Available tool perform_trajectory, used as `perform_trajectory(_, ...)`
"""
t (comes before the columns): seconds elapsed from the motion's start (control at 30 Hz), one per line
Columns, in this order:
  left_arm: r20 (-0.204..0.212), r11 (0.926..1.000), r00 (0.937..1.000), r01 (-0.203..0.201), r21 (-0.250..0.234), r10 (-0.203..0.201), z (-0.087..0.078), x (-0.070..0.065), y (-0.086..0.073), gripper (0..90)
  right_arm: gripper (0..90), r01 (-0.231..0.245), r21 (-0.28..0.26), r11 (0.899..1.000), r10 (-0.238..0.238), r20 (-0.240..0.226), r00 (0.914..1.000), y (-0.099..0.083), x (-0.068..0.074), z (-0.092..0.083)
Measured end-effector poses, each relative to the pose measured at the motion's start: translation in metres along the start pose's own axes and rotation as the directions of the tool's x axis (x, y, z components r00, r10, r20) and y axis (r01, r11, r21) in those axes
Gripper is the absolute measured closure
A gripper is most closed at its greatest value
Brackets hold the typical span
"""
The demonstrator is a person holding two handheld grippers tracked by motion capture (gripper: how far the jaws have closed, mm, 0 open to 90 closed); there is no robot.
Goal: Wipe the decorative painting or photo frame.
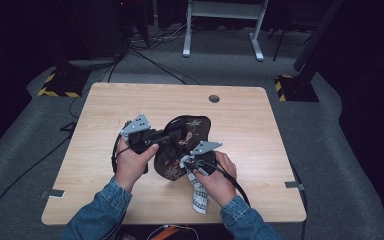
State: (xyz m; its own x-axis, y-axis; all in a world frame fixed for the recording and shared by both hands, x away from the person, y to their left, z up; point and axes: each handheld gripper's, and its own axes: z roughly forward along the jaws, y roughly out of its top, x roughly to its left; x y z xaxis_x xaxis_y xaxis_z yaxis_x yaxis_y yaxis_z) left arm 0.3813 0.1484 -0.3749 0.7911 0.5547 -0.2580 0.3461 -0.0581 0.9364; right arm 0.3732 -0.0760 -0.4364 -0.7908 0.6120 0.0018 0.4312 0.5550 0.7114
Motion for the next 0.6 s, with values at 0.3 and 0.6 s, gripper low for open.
perform_trajectory(0.3, 0.002, 1.0000, 1.0000, -0.005, 0.001, 0.005, 0.000, 0.000, 0.000, 79.4, 81.3, -0.008, 0.017, 1.000, 0.007, 0.028, 0.9996, -0.009, -0.012, 0.003)
perform_trajectory(0.6, 0.001, 1.0000, 1.0000, -0.002, 0.002, 0.002, 0.000, 0.000, 0.000, 79.2, 81.4, -0.064, 0.045, 0.997, 0.060, 0.082, 0.9948, -0.020, -0.038, 0.003)
